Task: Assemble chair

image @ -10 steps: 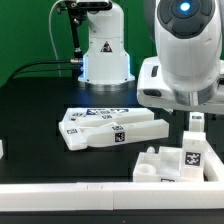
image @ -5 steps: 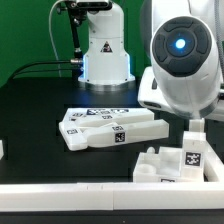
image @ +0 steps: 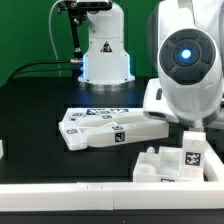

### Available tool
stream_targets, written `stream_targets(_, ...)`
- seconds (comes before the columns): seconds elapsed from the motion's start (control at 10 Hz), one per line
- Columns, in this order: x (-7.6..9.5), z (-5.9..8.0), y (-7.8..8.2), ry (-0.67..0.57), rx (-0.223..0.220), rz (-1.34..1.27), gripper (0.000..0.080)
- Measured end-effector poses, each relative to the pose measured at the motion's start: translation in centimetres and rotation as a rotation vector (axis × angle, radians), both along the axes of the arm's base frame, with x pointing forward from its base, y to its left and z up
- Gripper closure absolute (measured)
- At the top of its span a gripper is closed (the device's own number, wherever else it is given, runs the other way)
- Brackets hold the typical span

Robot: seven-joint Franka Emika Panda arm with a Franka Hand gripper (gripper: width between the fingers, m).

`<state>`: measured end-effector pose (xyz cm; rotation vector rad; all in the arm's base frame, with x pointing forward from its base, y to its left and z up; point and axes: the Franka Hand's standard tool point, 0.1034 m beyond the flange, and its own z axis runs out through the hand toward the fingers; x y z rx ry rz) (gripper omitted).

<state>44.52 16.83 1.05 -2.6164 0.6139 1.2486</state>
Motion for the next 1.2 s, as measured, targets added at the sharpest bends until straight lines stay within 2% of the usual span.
stream_targets(0.2, -0.7, -0.7, 0.2, 0.017, -0.049, -0.039, 0.0151)
stream_targets(0.3, -0.8, -0.8, 0.4, 0.016, -0.056, -0.043, 0.0194)
stream_targets(0.4, -0.7, -0.8, 0.2, 0.017, -0.057, -0.048, 0.0194)
stream_targets(0.5, -0.7, -0.8, 0.1, 0.016, -0.057, -0.051, 0.0375)
stream_targets(0.6, -0.6, -0.8, 0.1, 0.016, -0.057, -0.052, 0.0375)
stream_targets(0.7, -0.6, -0.8, 0.0, 0.016, -0.057, -0.053, 0.0518)
stream_targets(0.9, -0.5, -0.7, -0.2, 0.017, -0.055, -0.058, 0.0517)
stream_targets(1.0, 0.1, 0.3, -1.3, 0.027, -0.048, -0.075, 0.0517)
stream_targets(1.2, 2.1, 3.5, -3.5, 0.017, -0.022, -0.120, 0.0517)
